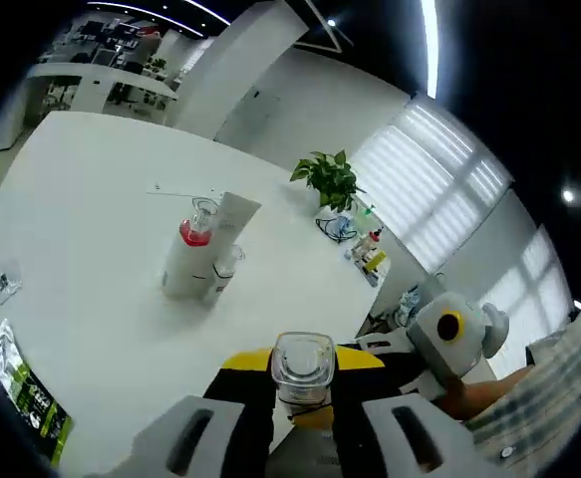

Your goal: Arrange the skincare products in the storage area until every visible bottle or jar stands upright without overlapping.

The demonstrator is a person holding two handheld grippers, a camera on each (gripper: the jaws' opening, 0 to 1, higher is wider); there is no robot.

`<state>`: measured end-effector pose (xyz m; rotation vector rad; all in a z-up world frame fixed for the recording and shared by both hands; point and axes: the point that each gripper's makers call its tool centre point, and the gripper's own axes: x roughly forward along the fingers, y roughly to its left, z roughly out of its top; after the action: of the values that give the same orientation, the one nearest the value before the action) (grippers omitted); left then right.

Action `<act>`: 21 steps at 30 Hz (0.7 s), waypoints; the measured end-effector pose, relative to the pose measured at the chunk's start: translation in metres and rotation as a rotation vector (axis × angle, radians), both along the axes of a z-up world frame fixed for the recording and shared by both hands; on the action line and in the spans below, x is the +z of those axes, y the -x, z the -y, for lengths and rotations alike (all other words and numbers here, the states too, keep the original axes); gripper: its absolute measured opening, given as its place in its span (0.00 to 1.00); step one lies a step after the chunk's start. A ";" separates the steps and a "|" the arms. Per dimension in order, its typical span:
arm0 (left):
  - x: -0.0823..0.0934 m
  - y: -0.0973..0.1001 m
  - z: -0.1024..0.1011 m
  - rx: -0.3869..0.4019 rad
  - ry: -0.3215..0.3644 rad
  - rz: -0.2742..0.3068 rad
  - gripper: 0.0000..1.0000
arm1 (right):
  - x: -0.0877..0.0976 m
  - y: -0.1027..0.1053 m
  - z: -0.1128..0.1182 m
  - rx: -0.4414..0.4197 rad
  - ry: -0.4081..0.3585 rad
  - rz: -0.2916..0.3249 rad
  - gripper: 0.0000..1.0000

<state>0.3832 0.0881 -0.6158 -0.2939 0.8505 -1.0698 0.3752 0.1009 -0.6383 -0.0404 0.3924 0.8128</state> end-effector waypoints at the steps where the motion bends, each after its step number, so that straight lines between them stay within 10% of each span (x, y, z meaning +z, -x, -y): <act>1: 0.000 0.001 0.000 -0.005 -0.028 0.007 0.20 | 0.000 0.002 -0.001 0.010 0.008 -0.007 0.20; 9: -0.018 0.021 0.001 -0.191 -0.409 0.268 0.20 | -0.012 0.013 -0.011 0.099 0.115 0.017 0.21; 21: -0.022 0.004 -0.028 -0.227 -0.346 0.287 0.30 | -0.024 -0.009 -0.023 -0.009 0.013 -0.059 0.19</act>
<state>0.3790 0.1161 -0.6376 0.2473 0.8033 -1.1193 0.3841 0.1238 -0.6622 -0.0266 0.4529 0.8035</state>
